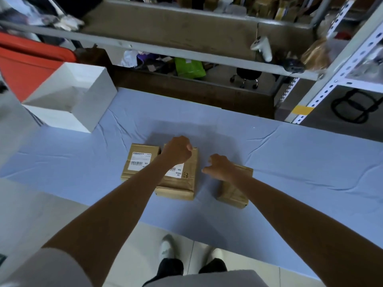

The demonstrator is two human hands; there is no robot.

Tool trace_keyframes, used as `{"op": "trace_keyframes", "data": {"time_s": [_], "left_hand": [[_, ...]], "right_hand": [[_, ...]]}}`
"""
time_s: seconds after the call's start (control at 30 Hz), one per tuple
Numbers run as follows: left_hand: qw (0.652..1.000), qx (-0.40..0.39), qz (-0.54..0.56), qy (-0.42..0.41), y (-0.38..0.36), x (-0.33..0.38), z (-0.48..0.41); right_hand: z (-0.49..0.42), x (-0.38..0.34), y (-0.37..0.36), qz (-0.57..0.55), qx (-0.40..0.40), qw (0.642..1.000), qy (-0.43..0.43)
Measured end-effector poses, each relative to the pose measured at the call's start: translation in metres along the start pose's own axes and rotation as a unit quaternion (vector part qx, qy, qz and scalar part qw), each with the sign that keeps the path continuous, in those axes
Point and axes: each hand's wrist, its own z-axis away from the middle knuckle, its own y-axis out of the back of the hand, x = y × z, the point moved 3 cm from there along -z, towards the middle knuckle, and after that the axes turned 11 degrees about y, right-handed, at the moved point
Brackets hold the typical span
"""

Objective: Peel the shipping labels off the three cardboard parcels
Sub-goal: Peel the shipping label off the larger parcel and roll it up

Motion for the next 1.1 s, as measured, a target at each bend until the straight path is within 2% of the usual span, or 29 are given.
{"op": "trace_keyframes", "data": {"time_s": [0.17, 0.4, 0.67, 1.0, 1.1], "left_hand": [[1.000, -0.014, 0.013, 0.022, 0.001, -0.026, -0.006], [0.999, -0.036, 0.026, 0.021, -0.017, -0.048, -0.015], [0.996, -0.058, 0.037, 0.056, -0.035, -0.075, -0.019], [0.996, -0.023, 0.085, 0.015, -0.047, -0.053, -0.018], [0.991, 0.007, 0.134, 0.024, -0.057, -0.049, -0.011]], "right_hand": [[-0.011, -0.014, -0.022, -0.037, 0.015, 0.999, -0.012], [-0.028, -0.026, -0.051, -0.088, 0.075, 0.991, -0.063], [-0.036, -0.021, -0.061, -0.130, 0.074, 0.983, -0.109], [-0.013, 0.024, -0.037, -0.111, 0.104, 0.977, -0.147], [-0.009, 0.034, -0.036, -0.118, 0.101, 0.978, -0.143]]}}
